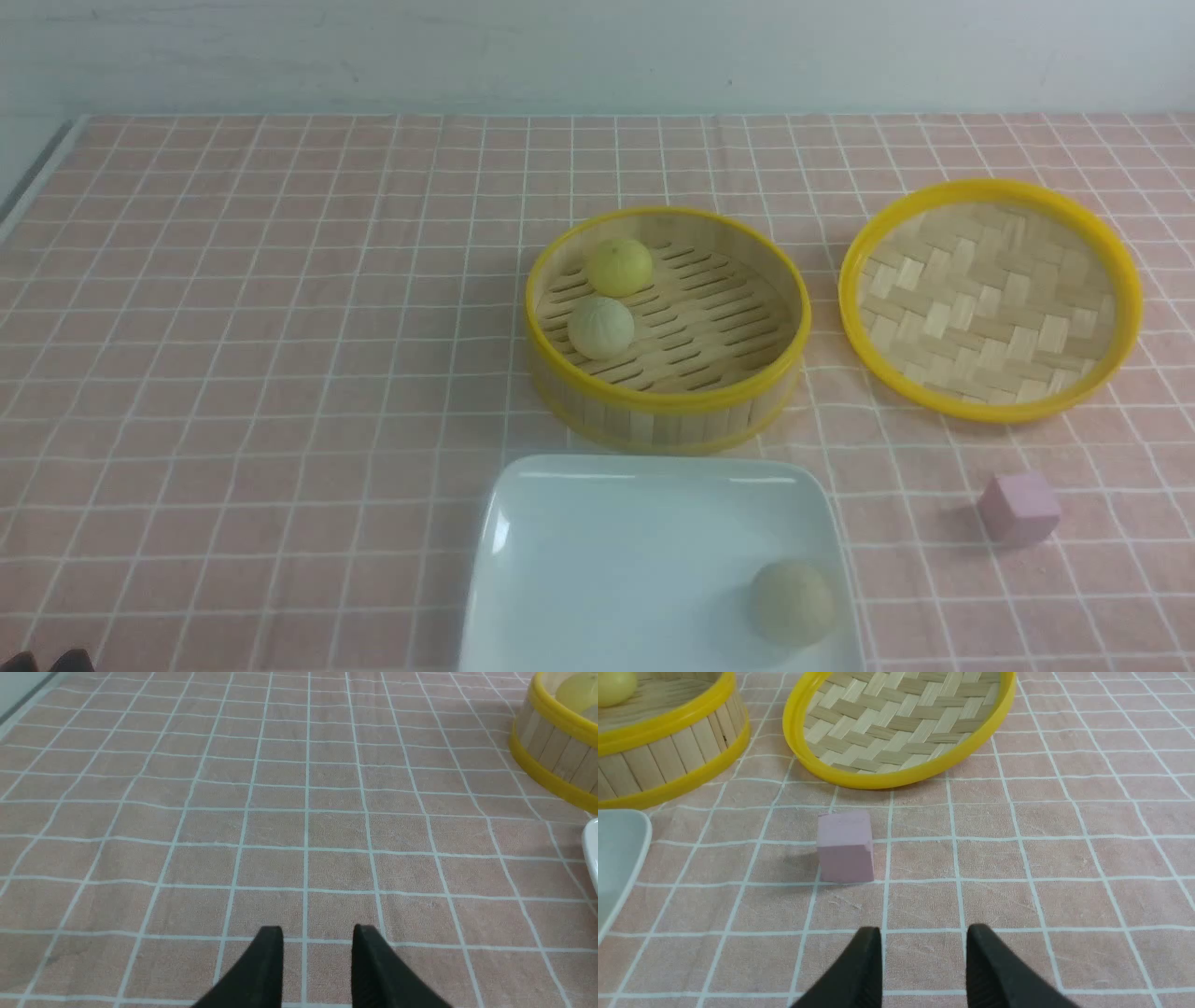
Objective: Put the steamed buns into the plate on the pink tablecloth.
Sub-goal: 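Reach into the bamboo steamer and grasp a bun with the left gripper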
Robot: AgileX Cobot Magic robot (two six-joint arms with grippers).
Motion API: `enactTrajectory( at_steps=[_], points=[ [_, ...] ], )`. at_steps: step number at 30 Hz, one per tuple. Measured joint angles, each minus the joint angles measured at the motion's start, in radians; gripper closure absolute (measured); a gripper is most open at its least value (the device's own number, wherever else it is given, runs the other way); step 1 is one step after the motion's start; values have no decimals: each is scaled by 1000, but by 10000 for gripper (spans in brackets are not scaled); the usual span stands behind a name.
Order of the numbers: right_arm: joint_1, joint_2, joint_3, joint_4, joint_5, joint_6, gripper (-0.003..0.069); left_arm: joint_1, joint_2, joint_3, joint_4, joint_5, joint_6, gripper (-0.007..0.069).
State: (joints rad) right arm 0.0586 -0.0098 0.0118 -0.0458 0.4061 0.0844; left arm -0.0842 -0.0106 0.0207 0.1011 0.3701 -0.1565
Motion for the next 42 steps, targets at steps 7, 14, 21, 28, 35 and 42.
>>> enactTrajectory(
  at_steps=[7, 14, 21, 28, 35, 42],
  points=[
    [0, 0, 0, 0, 0, 0, 420, 0, 0, 0, 0, 0, 0, 386],
    [0, 0, 0, 0, 0, 0, 420, 0, 0, 0, 0, 0, 0, 385],
    [0, 0, 0, 0, 0, 0, 420, 0, 0, 0, 0, 0, 0, 385],
    [0, 0, 0, 0, 0, 0, 420, 0, 0, 0, 1, 0, 0, 385],
    [0, 0, 0, 0, 0, 0, 420, 0, 0, 0, -41, -2, -31, 385],
    [0, 0, 0, 0, 0, 0, 420, 0, 0, 6, -548, -40, -406, 385]
  ],
)
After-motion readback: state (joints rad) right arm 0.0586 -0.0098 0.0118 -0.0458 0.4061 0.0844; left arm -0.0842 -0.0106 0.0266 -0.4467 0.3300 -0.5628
